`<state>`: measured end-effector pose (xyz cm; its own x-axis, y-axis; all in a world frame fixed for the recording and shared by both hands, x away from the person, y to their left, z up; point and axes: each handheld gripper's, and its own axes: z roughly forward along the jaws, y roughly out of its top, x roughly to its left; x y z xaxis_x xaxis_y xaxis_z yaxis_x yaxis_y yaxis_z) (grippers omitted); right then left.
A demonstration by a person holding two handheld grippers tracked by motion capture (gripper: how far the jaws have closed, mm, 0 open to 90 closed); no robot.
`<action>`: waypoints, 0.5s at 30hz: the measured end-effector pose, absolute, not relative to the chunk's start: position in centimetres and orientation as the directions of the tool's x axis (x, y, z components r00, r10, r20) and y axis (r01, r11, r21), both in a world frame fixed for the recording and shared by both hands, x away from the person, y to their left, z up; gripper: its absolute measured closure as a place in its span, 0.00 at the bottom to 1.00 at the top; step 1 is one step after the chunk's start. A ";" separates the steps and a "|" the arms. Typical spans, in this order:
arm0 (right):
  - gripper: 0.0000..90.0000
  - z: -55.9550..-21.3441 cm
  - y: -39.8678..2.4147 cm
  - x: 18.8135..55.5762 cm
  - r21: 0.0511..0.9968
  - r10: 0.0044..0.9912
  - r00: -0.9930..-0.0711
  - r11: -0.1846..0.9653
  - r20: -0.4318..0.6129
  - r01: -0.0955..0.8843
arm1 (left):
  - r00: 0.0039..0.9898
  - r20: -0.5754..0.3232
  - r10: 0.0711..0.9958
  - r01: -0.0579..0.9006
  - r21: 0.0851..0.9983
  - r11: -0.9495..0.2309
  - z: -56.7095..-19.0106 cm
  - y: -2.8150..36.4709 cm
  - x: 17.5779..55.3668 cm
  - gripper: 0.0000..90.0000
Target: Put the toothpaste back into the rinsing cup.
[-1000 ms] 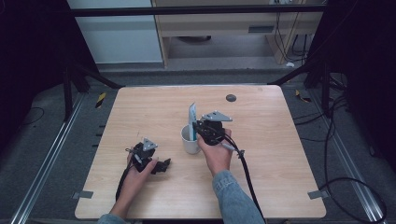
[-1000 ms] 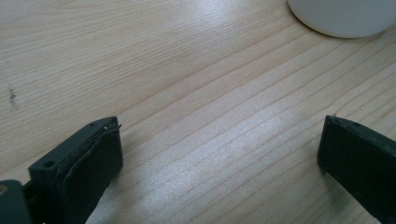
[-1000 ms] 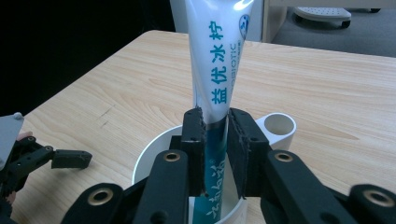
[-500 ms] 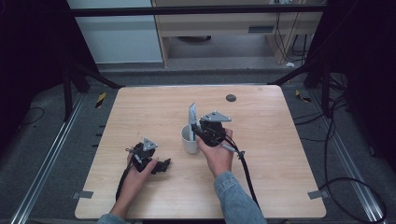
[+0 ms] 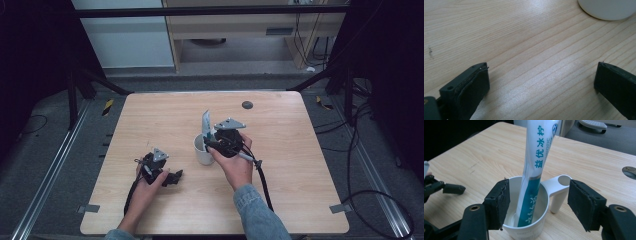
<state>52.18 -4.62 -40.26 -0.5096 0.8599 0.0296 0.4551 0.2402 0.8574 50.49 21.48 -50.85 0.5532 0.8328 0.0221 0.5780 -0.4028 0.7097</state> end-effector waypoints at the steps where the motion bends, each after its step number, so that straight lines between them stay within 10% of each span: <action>1: 0.37 -40.2 -4.7 52.1 0.854 0.858 -0.513 0.247 0.027 0.457 | 0.553 0.022 0.833 0.578 0.710 -0.403 -50.9 21.5 50.5 0.00; 15: 0.10 -39.5 -6.0 52.0 0.855 0.819 -0.574 0.302 -0.007 0.421 | 0.554 0.023 0.832 0.578 0.710 -0.403 -50.9 21.5 50.5 0.00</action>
